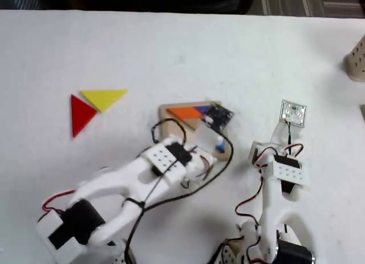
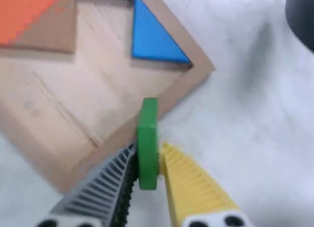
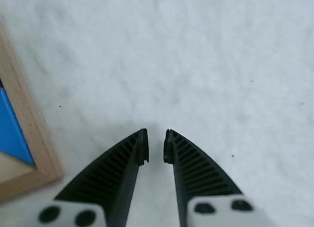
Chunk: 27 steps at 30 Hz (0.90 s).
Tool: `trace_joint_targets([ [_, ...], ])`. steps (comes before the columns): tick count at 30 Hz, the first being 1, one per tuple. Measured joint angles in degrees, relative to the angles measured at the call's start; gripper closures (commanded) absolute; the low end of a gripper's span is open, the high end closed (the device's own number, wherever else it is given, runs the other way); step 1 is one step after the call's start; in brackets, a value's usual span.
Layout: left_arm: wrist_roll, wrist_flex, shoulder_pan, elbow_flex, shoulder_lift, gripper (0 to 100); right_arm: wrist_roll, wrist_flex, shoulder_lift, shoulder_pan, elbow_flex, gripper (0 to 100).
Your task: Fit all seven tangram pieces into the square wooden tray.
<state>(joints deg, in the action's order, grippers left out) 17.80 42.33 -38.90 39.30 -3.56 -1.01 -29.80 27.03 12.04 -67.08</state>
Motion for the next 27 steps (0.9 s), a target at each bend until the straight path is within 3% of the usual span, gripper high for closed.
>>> trace_joint_targets([
  [14,0.0,-0.26,2.73,-9.93,0.09,98,0.0,0.0,0.0,0.0,0.0,93.9],
  [20,0.0,-0.26,2.81,-17.32,9.32,98,0.0,0.0,0.0,0.0,0.0,93.9],
  [23,-0.09,0.53,3.25,-21.71,15.21,91,0.0,0.0,0.0,0.0,0.0,93.9],
  [27,-0.09,4.4,3.16,-26.55,19.87,72,0.0,0.0,0.0,0.0,0.0,93.9],
])
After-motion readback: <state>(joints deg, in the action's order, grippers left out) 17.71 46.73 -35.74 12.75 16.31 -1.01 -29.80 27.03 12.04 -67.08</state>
